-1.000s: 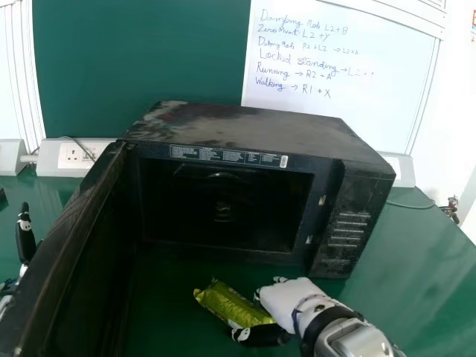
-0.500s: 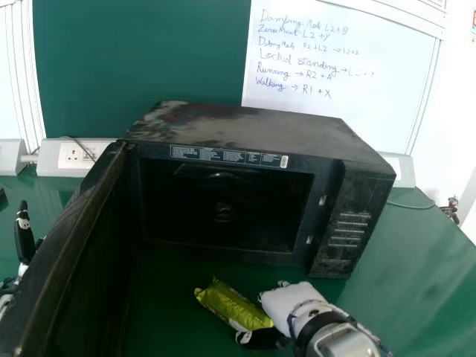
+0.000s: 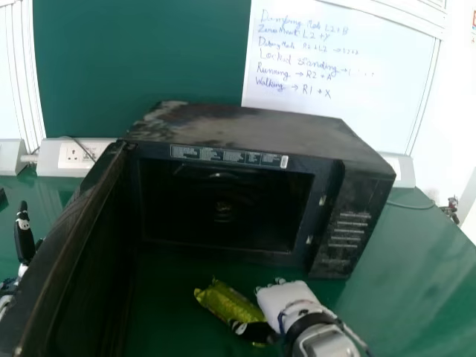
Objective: Put biscuit inside oven
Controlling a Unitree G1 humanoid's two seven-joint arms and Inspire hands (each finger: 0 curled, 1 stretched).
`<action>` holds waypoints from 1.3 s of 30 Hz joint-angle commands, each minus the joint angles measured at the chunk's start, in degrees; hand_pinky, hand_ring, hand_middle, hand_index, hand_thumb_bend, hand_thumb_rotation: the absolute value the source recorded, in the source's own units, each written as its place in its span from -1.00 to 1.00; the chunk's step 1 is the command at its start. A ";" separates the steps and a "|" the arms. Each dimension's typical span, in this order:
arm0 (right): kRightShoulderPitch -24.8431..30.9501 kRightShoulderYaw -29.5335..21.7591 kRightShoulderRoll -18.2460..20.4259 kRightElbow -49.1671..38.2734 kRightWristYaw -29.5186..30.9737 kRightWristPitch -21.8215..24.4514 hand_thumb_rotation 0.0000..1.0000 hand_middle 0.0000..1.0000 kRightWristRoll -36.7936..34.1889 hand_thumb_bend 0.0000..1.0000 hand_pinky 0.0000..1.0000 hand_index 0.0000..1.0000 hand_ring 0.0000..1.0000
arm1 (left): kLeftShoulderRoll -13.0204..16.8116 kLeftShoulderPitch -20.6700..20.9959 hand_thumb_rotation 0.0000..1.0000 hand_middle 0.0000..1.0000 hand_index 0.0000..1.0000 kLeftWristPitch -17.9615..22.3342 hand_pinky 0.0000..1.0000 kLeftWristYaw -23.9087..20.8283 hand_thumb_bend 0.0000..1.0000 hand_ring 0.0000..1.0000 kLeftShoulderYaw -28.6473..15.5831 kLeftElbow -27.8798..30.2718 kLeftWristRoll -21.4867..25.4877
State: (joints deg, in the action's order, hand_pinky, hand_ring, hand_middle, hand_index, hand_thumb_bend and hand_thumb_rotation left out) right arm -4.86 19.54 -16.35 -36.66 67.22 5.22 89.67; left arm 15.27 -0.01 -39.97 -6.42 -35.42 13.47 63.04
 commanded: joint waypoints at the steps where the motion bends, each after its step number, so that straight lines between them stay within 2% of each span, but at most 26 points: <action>1: -0.28 0.32 0.88 1.61 -1.26 -0.26 -0.34 0.86 0.59 0.49 0.74 0.84 0.83 | 0.39 -0.03 -1.00 0.55 0.49 -0.10 0.34 -0.21 0.27 0.48 -0.04 0.62 0.52; 2: -0.36 0.41 1.15 2.20 -1.50 -0.23 -0.35 0.86 0.73 0.56 0.75 0.84 0.84 | 0.43 -0.09 -1.00 0.55 0.48 -0.06 0.34 -0.42 0.27 0.48 0.10 0.81 0.39; 5: -0.94 0.81 1.66 3.78 -1.27 -0.39 -0.41 0.87 1.03 0.59 0.77 0.84 0.85 | 0.41 -0.20 -1.00 0.54 0.48 0.12 0.33 -0.52 0.28 0.47 0.30 1.13 0.22; 9: -1.43 1.35 1.88 5.13 -1.34 -0.64 -0.43 0.87 1.28 0.80 0.80 0.84 0.85 | 0.46 -0.29 -1.00 0.54 0.49 0.06 0.35 -0.47 0.25 0.48 0.41 1.28 0.33; 12: -1.63 1.71 1.35 5.82 -1.43 -1.40 -0.46 0.86 1.14 0.76 0.80 0.82 0.83 | 0.35 -0.50 -1.00 0.53 0.48 0.12 0.35 -0.74 0.24 0.48 0.61 1.87 0.09; 15: -1.50 2.01 1.03 6.37 -1.32 -2.09 -0.52 0.86 0.92 0.56 0.80 0.81 0.83 | 0.17 -0.42 -1.00 0.53 0.48 0.05 0.35 -1.11 0.24 0.48 0.57 2.07 0.42; 18: -1.63 2.70 0.52 6.99 -0.52 -3.01 -0.48 0.88 1.19 0.70 0.80 0.83 0.84 | 0.12 -0.35 -1.00 0.54 0.47 0.16 0.35 -1.13 0.24 0.48 0.69 2.08 0.30; 27: -1.10 3.37 0.69 9.29 -2.32 -2.70 -0.56 0.87 3.01 0.49 0.79 0.83 0.83 | 0.09 -0.37 -1.00 0.54 0.46 0.35 0.34 -1.68 0.27 0.48 0.95 2.57 0.30; 34: -2.10 3.86 0.87 12.74 -3.33 -2.30 -0.49 0.87 3.62 0.61 0.76 0.81 0.83 | 0.26 -0.57 -1.00 0.53 0.46 0.40 0.33 -1.85 0.25 0.47 1.22 3.06 -0.17; 37: -2.73 3.98 0.85 14.56 -3.59 -1.87 -0.48 0.87 3.29 0.50 0.76 0.81 0.82 | 0.11 -0.37 -1.00 0.53 0.47 0.24 0.34 -2.14 0.26 0.48 1.03 2.80 0.47; 39: -3.15 4.19 0.63 15.66 -3.80 -1.68 -0.48 0.86 3.18 0.52 0.74 0.79 0.82 | 0.12 -0.36 -1.00 0.54 0.47 0.24 0.34 -2.16 0.26 0.48 1.07 2.81 0.47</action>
State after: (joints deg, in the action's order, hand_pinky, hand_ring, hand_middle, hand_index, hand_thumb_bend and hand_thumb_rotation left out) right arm -8.99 23.30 -15.06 -24.77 61.99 3.45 93.02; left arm 15.29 -0.66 -39.94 -8.35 -34.73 15.75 63.18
